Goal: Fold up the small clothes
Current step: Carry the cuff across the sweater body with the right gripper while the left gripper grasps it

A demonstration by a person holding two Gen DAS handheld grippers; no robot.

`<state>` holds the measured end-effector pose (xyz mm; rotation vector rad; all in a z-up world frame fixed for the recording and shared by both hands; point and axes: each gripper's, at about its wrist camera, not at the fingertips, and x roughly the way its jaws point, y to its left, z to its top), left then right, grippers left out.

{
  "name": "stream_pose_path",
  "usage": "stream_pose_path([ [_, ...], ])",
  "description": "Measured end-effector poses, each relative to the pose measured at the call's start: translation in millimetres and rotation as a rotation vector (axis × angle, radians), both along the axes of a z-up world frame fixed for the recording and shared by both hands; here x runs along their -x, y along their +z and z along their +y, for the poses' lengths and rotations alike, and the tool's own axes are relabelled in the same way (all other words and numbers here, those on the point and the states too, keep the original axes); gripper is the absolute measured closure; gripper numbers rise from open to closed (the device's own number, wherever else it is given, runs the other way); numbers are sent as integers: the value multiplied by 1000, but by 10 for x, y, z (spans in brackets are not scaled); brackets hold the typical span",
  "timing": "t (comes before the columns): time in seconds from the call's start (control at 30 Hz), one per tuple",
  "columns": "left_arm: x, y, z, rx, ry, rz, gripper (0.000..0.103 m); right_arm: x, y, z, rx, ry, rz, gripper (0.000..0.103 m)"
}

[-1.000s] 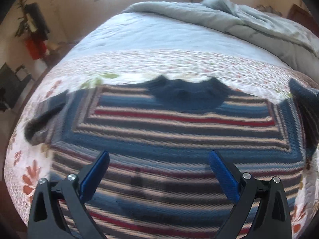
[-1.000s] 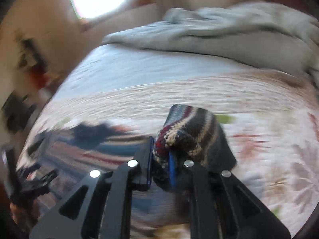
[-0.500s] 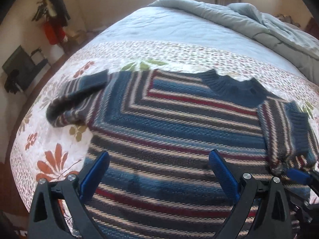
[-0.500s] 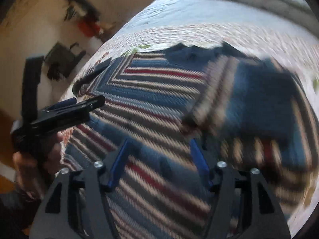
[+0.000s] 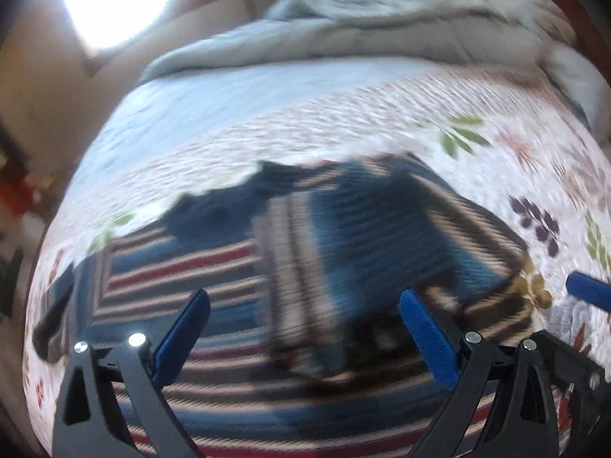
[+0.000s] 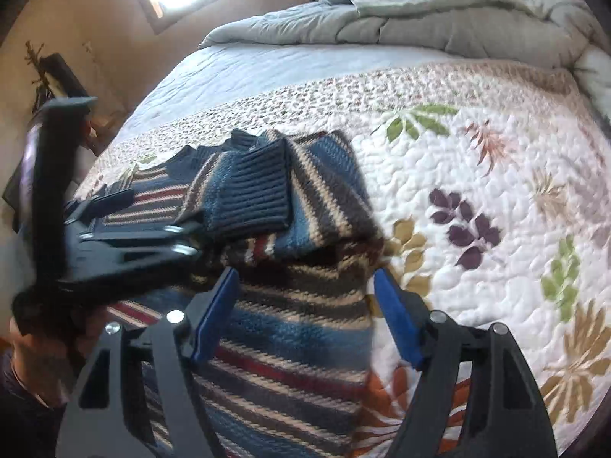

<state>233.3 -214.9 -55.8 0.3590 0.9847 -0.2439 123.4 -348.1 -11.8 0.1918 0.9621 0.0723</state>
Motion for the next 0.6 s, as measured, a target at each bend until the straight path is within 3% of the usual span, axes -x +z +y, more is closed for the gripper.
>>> stream_pose_path([
  [0.17,-69,-282,-319,-134,-76,-10,5,-65,-84,-62,5,-40,10,31],
  [0.2,-85,-324,-344,-148,-83,-7,8,-66,-98,-119,-27,-43,15,31],
  [0.23,-116,-380,-353,-146,-98,13,23,-93,-131,-114,-37,-47,16,30],
  [0.27,-130,-422,-325,-133,-101,37,37,-86,-139,-132,-36,-56,16,29],
  [0.3,-162,-449,-287,-105,-88,66,43,-85,-144,-164,-29,-70,15,27],
  [0.37,-213,-428,-187,-49,-55,97,71,-81,-161,-226,-32,-84,15,27],
  [0.47,-281,-315,-1,43,-1,116,80,-78,-188,-251,-47,-88,16,27],
  [0.6,-319,-84,332,110,75,66,82,-90,-227,-236,-48,-83,17,27],
])
